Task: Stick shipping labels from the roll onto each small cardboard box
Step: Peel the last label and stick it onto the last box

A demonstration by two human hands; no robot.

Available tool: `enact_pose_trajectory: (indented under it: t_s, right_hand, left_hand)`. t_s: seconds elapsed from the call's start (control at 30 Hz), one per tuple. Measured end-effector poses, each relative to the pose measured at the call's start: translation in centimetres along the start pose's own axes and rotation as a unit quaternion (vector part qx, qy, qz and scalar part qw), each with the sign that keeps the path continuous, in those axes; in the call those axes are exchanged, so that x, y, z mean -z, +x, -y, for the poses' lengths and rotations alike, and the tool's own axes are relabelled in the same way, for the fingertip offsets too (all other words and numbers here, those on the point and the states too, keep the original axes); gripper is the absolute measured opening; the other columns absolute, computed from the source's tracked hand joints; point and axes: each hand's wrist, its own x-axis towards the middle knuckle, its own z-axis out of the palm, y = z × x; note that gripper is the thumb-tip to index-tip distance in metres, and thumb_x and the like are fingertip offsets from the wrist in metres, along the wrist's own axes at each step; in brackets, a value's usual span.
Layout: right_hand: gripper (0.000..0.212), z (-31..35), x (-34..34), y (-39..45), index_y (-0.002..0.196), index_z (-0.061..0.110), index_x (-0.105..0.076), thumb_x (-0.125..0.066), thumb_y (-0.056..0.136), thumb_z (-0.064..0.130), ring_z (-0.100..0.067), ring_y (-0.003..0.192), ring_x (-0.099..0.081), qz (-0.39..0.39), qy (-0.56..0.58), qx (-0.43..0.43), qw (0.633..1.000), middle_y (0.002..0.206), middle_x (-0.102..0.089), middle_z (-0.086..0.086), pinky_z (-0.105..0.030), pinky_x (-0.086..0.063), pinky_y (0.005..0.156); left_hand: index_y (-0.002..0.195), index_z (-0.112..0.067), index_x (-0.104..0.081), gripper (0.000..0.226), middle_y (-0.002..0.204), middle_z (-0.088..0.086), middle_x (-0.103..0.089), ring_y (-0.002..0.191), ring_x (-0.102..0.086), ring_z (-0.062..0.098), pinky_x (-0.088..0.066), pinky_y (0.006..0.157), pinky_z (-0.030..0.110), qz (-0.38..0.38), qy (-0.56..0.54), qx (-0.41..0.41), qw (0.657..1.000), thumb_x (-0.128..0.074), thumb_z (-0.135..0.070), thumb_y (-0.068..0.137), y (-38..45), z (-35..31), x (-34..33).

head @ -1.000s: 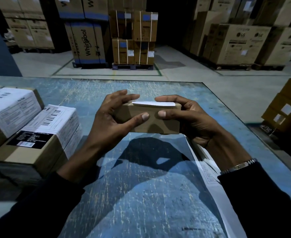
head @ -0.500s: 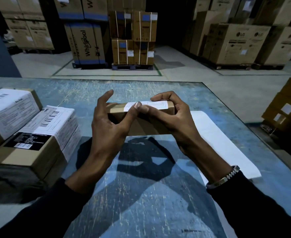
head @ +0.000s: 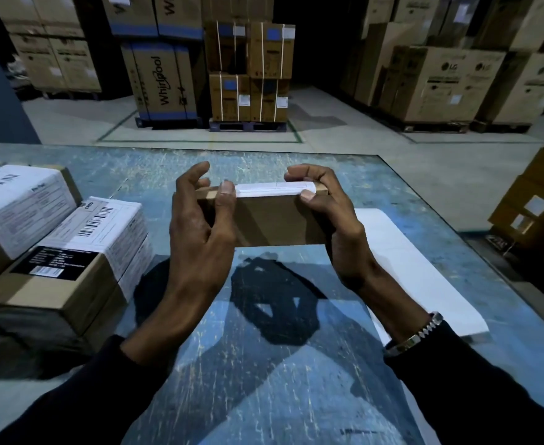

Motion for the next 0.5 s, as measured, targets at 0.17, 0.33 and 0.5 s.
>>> enact_pose_trajectory:
  t_s: [0.17, 0.33, 0.5]
  right_hand:
    - [0.042, 0.4, -0.3, -0.1, 0.121, 0.012, -0.062, -0.054, 0.100, 0.048, -0.005, 0.091, -0.065, -0.032, -0.047, 0.018, 0.998, 0.106, -0.068, 0.007, -0.025, -0.053, 0.074]
    - [0.040, -0.1, -1.1, -0.4, 0.117, 0.020, -0.061, -0.082, 0.091, 0.042, -0.008, 0.090, -0.071, -0.065, -0.130, 0.054, 0.988, 0.103, -0.069, 0.010, -0.024, -0.058, 0.067]
    - [0.025, 0.0, -0.1, -0.1, 0.116, 0.022, -0.062, -0.062, 0.101, 0.041, -0.005, 0.088, -0.067, -0.008, -0.104, 0.011, 0.994, 0.100, -0.069, 0.011, -0.024, -0.055, 0.067]
  left_hand:
    - [0.149, -0.037, -0.047, 0.054, 0.135, -0.007, -0.052, 0.116, -0.056, -0.006, -0.053, 0.099, 0.035, 0.010, 0.027, -0.015, 0.999, -0.042, -0.064, 0.103, -0.8, 0.1, -0.5]
    - [0.149, -0.045, -0.041, 0.082, 0.138, -0.009, -0.046, 0.123, -0.055, 0.000, -0.058, 0.103, 0.041, 0.005, 0.033, 0.016, 0.999, -0.062, -0.085, 0.080, -1.2, 0.3, -0.6]
    - [0.141, -0.048, -0.039, 0.065, 0.135, 0.001, -0.052, 0.123, -0.061, 0.020, -0.060, 0.098, 0.049, 0.009, -0.006, 0.038, 0.999, -0.070, -0.070, 0.089, -0.5, 0.8, -0.2]
